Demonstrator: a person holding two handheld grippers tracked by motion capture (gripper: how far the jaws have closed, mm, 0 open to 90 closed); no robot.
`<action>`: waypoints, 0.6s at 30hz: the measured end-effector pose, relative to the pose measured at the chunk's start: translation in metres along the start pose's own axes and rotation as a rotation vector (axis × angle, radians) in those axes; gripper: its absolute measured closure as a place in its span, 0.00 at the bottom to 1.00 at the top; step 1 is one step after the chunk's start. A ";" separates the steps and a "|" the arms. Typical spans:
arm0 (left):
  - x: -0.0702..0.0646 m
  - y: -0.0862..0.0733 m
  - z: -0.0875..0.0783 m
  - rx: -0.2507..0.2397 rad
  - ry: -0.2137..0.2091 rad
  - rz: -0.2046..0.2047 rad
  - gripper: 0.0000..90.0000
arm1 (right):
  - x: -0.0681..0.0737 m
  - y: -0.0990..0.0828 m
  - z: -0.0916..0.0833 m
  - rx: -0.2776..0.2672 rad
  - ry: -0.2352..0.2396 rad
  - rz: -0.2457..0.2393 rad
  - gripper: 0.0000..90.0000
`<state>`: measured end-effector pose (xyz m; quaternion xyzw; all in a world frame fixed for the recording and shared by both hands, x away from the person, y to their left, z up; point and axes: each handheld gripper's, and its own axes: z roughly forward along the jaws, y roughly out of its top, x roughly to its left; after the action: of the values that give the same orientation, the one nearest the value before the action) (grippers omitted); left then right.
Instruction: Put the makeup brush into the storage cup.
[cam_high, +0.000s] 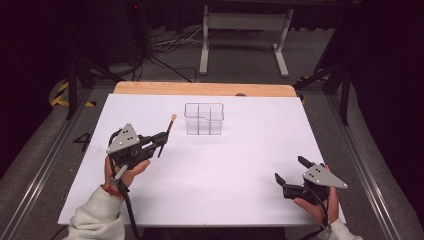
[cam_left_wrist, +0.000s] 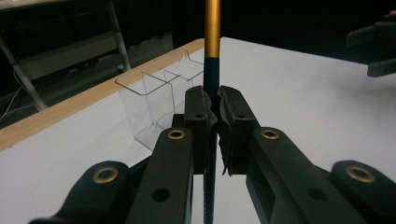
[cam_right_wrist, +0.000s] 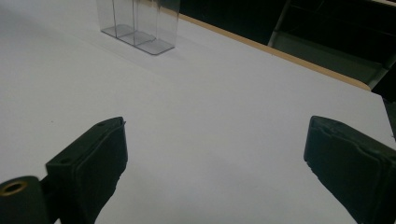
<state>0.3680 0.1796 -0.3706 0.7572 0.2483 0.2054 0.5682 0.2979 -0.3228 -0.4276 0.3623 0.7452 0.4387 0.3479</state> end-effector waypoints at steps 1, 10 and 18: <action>0.001 0.000 0.000 -0.007 -0.005 -0.014 0.92 | 0.000 0.000 0.000 -0.001 0.002 0.004 0.08; 0.003 0.006 -0.005 -0.091 -0.002 -0.039 0.92 | -0.001 0.001 -0.002 -0.010 0.003 0.017 0.08; 0.005 0.013 0.002 -0.159 0.020 -0.029 0.92 | -0.002 -0.001 0.000 -0.008 0.000 0.024 0.08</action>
<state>0.3750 0.1779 -0.3585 0.7038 0.2478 0.2236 0.6271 0.2986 -0.3247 -0.4278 0.3701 0.7389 0.4458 0.3440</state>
